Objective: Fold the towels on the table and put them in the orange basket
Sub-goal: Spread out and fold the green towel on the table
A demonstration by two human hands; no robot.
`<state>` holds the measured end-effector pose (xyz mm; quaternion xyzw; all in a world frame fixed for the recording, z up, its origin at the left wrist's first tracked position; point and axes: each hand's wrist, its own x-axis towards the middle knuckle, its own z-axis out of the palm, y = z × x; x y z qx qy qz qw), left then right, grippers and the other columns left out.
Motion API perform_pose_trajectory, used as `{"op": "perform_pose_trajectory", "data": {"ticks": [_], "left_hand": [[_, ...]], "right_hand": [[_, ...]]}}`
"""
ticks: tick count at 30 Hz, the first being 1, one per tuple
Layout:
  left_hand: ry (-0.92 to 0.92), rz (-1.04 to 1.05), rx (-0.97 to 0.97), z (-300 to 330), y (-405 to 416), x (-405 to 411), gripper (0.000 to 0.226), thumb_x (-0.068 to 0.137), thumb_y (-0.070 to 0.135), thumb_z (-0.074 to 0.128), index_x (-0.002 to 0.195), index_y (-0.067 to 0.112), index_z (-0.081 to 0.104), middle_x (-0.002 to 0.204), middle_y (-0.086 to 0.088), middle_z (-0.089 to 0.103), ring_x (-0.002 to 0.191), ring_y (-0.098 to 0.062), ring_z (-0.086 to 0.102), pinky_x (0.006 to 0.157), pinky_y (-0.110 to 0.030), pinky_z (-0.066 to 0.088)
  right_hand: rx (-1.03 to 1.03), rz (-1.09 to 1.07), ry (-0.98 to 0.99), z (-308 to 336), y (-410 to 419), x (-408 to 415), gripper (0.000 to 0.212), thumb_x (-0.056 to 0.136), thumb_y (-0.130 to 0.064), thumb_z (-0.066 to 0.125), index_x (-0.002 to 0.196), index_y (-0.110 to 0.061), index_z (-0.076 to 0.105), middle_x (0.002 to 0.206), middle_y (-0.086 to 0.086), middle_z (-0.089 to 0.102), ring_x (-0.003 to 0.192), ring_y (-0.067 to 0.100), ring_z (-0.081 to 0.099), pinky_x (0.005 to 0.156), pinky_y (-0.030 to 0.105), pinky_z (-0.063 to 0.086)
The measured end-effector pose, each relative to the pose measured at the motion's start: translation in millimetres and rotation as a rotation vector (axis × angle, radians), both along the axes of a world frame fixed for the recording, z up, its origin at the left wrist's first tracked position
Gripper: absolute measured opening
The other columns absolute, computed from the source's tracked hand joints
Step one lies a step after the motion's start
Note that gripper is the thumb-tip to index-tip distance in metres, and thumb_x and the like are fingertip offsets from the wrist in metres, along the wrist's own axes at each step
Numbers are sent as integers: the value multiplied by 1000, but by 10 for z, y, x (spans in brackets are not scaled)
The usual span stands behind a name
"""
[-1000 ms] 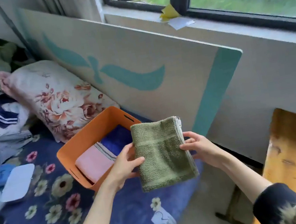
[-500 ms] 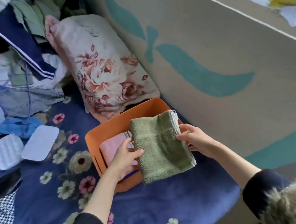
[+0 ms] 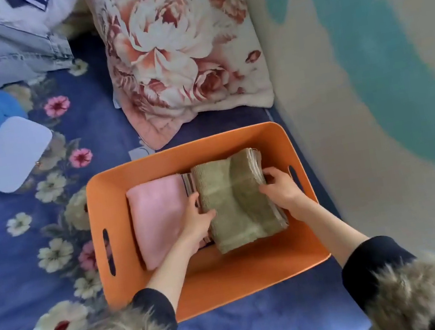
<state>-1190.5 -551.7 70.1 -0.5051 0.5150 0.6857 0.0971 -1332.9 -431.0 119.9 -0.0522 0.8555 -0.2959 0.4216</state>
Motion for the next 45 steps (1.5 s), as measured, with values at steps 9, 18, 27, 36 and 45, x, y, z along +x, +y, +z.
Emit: {"op": "perform_pose_trajectory", "data": {"ticks": [9,18,27,36,45], "left_hand": [[-52,-77,-31,-322,-57,-148,63,93,6,52,146,18,20,140,-16,40,120,-27,49,74,-26,49],[-6,-220,-418,-377,49,-76,61,89,6,58,143,16,30,131,-16,44,115,-27,50,92,-31,43],[-55,-1151,-1209,-689,-72,-66,79,79,75,22,144,41,-8,151,-2,-30,138,-29,-29,107,-67,-6],[-120,-1150,-1318,-1084,-134,-45,73,77,79,-5,139,43,-21,149,2,-31,138,-30,-26,103,-70,-11],[-168,-1204,-1292,-1097,-145,-36,73,75,79,-9,133,42,-34,145,0,-38,137,-31,-29,103,-70,-12]], "right_hand": [[114,79,167,-326,-111,-26,42,91,-8,47,133,-15,45,127,9,56,114,30,53,95,43,47],[365,294,482,-395,-121,138,48,90,-10,52,134,-14,34,126,12,46,112,33,51,83,42,49],[337,874,733,-897,-51,92,63,97,-33,38,149,-17,6,157,15,0,143,31,-11,115,41,-4],[380,849,826,-1525,-19,61,61,93,-47,6,144,-17,-8,155,12,-10,138,23,-24,114,40,-14],[308,791,538,-1103,-187,33,62,97,-45,26,149,-16,9,157,11,-6,142,24,-17,114,42,-11]]}}
